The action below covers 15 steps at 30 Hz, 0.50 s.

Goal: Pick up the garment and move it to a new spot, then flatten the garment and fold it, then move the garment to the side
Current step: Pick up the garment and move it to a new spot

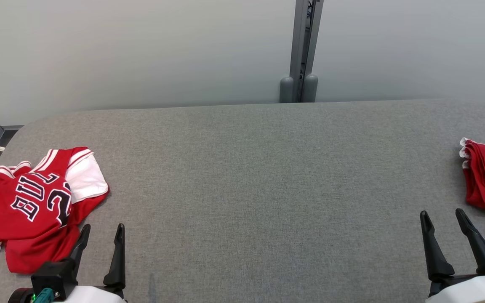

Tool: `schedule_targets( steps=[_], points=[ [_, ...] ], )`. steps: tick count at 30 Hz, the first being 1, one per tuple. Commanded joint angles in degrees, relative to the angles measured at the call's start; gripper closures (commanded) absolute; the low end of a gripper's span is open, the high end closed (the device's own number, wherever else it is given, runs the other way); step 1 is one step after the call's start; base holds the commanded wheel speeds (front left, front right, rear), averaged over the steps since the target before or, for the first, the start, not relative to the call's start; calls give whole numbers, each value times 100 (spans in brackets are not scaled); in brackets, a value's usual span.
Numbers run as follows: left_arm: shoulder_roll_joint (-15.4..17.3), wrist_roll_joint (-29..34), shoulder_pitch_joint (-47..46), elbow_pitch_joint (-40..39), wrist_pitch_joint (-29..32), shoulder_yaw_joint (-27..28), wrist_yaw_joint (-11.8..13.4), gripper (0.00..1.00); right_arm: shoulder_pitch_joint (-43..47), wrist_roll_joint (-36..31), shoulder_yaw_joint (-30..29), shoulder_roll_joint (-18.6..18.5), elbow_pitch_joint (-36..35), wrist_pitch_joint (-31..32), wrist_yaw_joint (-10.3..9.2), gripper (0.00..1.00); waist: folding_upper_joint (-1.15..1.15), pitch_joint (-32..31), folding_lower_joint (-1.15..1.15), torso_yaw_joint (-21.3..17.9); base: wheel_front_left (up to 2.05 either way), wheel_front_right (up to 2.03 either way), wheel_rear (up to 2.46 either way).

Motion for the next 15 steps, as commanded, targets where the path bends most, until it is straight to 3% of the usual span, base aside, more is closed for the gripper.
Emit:
schedule_targets(
  steps=[1, 8, 15],
  points=[
    [8, -15, -89, 13, -19, 5, 23, 0, 23, 34, -10, -13, 18, 8, 1, 0, 0, -1, 0, 5, 0, 0, 0],
    [-16, -15, -260, 85, -67, -54, -13, 0, 87, 28, -63, -14, -28, -17, 1, 0, 0, 39, 0, 203, 0, 0, 0],
    [-66, -55, -500, 166, -148, -74, -71, 0, 118, 23, -93, -15, -218, 24, 1, 0, 0, 31, 0, 996, 0, 0, 0]
  ],
)
